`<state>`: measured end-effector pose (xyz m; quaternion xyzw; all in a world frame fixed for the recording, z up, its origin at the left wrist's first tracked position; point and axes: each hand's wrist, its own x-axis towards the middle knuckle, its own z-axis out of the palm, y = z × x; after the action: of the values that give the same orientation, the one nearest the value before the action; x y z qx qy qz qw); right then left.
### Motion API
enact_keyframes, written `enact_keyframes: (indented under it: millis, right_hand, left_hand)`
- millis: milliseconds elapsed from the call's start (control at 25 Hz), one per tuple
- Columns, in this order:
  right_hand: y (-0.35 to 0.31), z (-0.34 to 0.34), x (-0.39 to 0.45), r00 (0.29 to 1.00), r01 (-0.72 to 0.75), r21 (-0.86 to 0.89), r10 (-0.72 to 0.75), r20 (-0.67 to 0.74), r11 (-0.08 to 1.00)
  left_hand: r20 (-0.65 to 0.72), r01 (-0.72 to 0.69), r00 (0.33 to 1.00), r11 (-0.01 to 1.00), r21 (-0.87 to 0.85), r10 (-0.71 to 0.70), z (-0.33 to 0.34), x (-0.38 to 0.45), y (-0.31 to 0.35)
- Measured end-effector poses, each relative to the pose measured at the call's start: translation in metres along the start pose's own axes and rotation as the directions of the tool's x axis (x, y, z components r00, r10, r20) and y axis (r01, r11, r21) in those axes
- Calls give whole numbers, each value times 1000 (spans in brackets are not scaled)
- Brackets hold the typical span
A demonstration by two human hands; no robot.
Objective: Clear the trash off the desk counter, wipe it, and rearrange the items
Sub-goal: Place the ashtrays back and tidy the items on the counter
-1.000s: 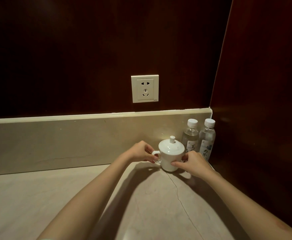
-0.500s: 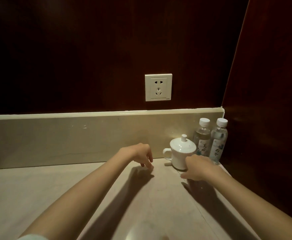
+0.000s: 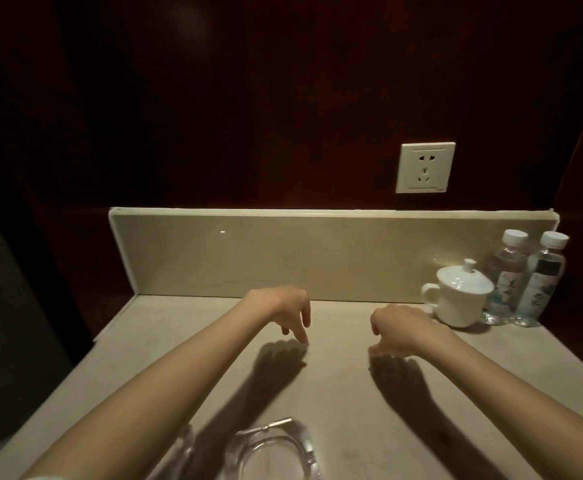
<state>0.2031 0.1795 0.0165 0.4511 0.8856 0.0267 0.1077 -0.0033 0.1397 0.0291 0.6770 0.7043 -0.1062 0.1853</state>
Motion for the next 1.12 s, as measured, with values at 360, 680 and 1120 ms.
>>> enact_keyframes:
  millis: [360,680,1120]
  right_hand:
    - [-100,-7,-35,999,42,-3,-42,29,999]
    - [-109,-15,-76,995,71,-3,-71,63,997]
    - [-124,11,-110,983,183,-92,-181,25,979]
  left_hand:
    - [16,-23,1000,998,-57,24,29,-86,-49]
    - [31,2,1000,990,-139,2,44,-131,-34]
    - [222,231,961,925,-301,-167,86,-182,-14]
